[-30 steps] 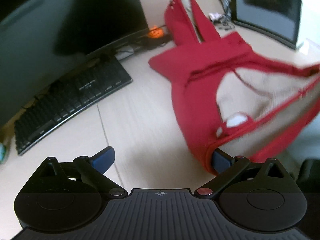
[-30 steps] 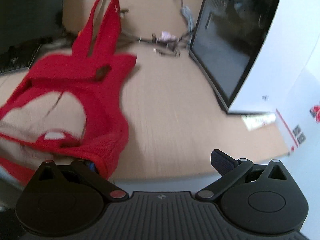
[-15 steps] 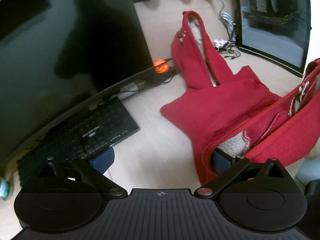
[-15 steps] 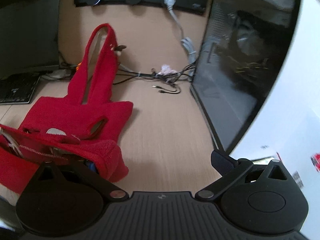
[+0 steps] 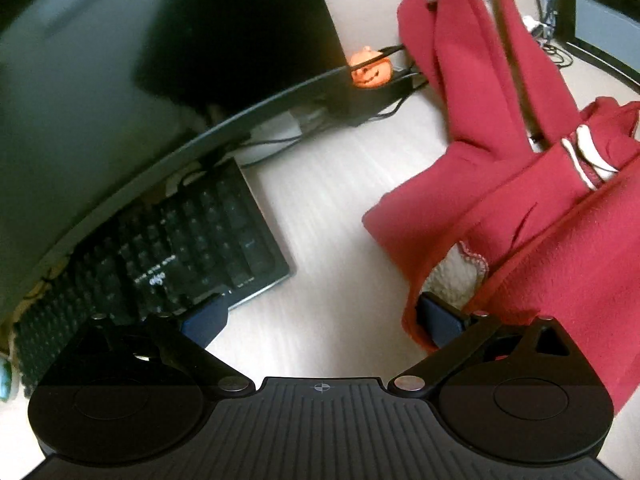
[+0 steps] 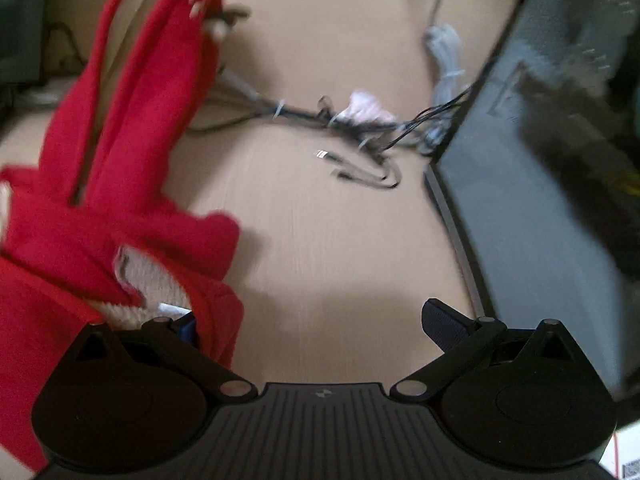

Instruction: Fold clothes

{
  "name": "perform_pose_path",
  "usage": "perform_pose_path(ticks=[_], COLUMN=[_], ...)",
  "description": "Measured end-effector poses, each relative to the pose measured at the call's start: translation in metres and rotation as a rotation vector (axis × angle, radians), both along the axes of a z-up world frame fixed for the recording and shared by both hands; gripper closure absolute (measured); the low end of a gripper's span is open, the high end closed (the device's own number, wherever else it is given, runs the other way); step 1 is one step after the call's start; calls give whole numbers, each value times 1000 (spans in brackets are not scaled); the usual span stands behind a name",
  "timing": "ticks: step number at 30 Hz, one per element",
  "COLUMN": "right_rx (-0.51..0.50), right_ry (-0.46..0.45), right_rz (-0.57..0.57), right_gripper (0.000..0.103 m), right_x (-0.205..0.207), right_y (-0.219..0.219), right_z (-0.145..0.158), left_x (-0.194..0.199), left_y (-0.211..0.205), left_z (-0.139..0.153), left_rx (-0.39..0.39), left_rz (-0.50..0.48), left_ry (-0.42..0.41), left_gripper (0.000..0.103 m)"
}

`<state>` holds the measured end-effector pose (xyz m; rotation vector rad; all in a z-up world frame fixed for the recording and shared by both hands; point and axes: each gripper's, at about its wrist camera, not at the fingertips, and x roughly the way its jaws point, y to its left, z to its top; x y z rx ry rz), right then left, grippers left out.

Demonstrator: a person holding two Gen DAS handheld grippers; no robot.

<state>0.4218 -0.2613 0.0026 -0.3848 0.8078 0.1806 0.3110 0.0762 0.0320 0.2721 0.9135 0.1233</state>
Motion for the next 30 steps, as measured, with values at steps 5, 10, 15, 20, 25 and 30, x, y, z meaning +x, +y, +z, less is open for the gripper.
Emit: perform_pose_path(ticks=[5, 10, 15, 20, 25, 30], right_rx=[140, 359, 464, 547, 634, 658], right_ry=[5, -38, -64, 7, -108, -4], right_rz=[-4, 52, 54, 3, 7, 31], right_gripper=[0, 0, 0, 0, 0, 0], right_x=[6, -17, -41, -33, -52, -57], right_y=[-18, -42, -48, -43, -45, -40], right_z=[13, 49, 67, 74, 84, 79], left_x=[-6, -32, -57, -56, -68, -67], left_y=[20, 43, 56, 30, 8, 13], left_z=[24, 58, 60, 49, 48, 33], left_rx=[-124, -386, -748, -703, -569, -596], left_rz=[56, 104, -9, -109, -198, -155], left_ry=[-51, -199, -253, -169, -150, -114], left_gripper=[0, 0, 0, 0, 0, 0])
